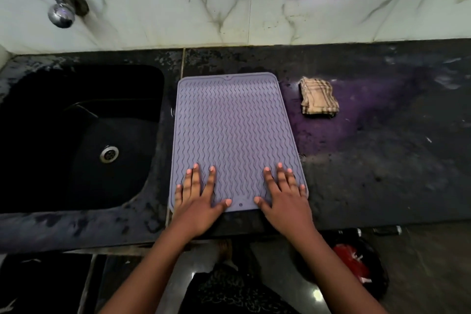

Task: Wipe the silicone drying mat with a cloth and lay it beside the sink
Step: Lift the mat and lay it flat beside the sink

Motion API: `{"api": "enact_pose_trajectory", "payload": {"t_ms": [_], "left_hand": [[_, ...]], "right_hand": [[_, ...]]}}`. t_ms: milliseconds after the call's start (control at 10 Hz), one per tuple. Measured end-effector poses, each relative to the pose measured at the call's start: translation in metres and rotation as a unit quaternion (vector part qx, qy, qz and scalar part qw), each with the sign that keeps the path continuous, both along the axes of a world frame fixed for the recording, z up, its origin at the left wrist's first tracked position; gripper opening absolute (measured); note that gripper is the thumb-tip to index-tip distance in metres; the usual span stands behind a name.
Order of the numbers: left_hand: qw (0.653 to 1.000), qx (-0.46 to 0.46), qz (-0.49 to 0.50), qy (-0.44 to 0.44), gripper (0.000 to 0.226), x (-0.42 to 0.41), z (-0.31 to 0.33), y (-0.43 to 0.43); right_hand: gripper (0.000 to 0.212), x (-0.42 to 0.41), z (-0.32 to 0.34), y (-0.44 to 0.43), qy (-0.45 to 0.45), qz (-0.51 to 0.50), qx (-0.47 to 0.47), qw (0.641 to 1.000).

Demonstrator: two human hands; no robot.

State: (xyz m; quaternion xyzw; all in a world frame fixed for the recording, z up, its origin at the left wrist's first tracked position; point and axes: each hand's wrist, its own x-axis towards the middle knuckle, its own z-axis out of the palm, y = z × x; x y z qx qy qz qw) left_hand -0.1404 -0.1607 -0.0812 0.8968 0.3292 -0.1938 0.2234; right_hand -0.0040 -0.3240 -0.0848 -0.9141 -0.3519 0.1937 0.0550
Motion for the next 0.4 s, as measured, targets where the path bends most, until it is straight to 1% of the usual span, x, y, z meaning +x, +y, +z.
{"api": "enact_pose_trajectory", "payload": {"t_ms": [100,200,300,400], "left_hand": [[1.0,-0.022,-0.001,0.004,0.087,0.002,0.003,0.002],[1.0,-0.025,0.007,-0.004,0.087,0.002,0.01,0.0],[0.999,0.015,0.012,-0.03,0.088,-0.004,0.012,-0.008],[1.0,0.016,0.003,-0.014,0.091,0.003,0.025,0.007]], "right_hand": [[0.074,0.001,0.008,0.006,0.018,-0.004,-0.027,0.999],[0.073,0.001,0.019,0.009,0.015,0.004,-0.05,0.999],[0.073,-0.003,0.022,0.007,0.004,0.0,-0.041,0.999],[0.071,0.0,0.033,0.016,-0.012,0.001,-0.034,0.999]]}}
